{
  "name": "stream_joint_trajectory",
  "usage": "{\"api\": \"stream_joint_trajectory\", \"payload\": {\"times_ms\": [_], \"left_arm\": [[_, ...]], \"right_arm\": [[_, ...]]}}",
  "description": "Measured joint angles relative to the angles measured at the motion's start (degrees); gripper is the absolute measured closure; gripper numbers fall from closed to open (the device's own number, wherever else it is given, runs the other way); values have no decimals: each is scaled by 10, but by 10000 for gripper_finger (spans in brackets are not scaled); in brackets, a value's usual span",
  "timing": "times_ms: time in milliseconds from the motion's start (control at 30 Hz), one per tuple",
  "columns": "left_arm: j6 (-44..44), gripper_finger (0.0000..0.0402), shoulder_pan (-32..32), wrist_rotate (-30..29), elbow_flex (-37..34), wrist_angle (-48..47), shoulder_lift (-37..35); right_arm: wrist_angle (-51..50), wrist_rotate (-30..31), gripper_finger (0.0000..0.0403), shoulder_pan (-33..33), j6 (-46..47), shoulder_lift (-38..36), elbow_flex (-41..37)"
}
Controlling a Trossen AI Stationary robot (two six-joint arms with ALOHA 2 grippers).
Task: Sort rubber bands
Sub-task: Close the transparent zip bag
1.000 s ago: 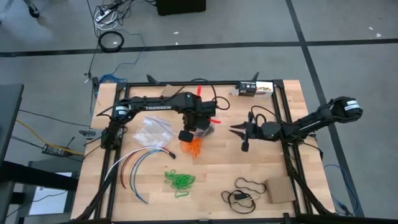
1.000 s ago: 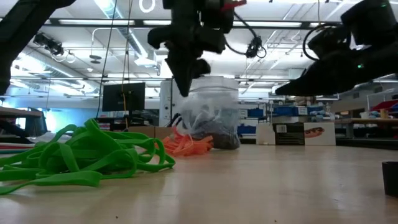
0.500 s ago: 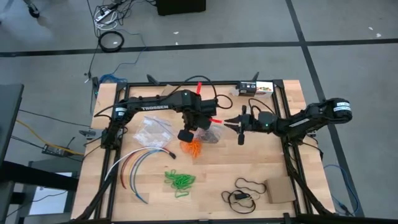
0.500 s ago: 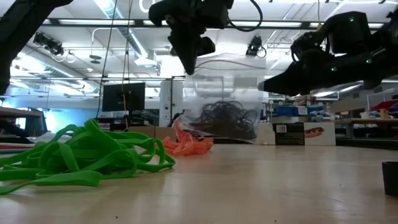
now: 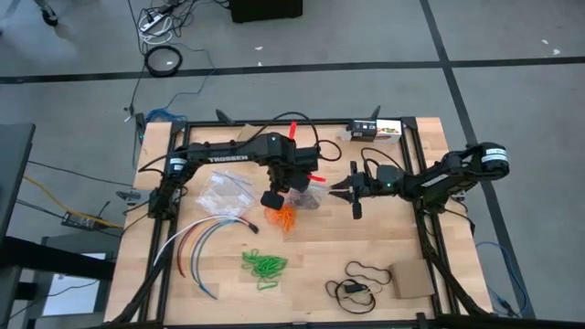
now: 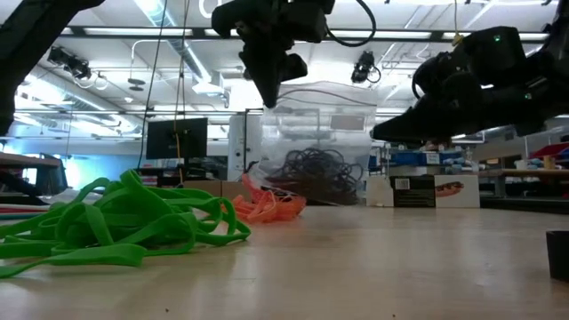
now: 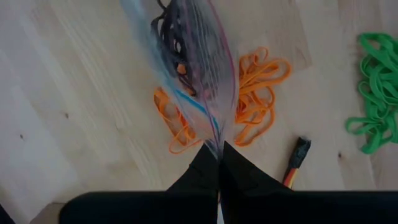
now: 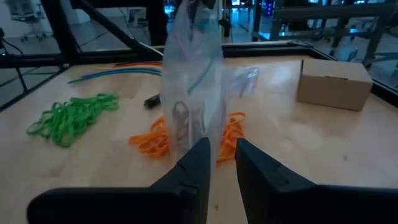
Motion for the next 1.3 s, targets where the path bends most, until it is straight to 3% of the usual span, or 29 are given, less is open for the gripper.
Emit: {"api": "stream_joint_trajectory", "payload": {"times_ms": [367,633,1300], "left_arm": [[0,402,0,0,0,-1,0],[-4,401,-1,0,0,1,0],[-8,401,-3,0,0,13,0]], "right_arm": [[15,-7,339,24,1,0,0],[21,48,339,24,-16,0,0],[76,64,336,15,-42,0,14]]}}
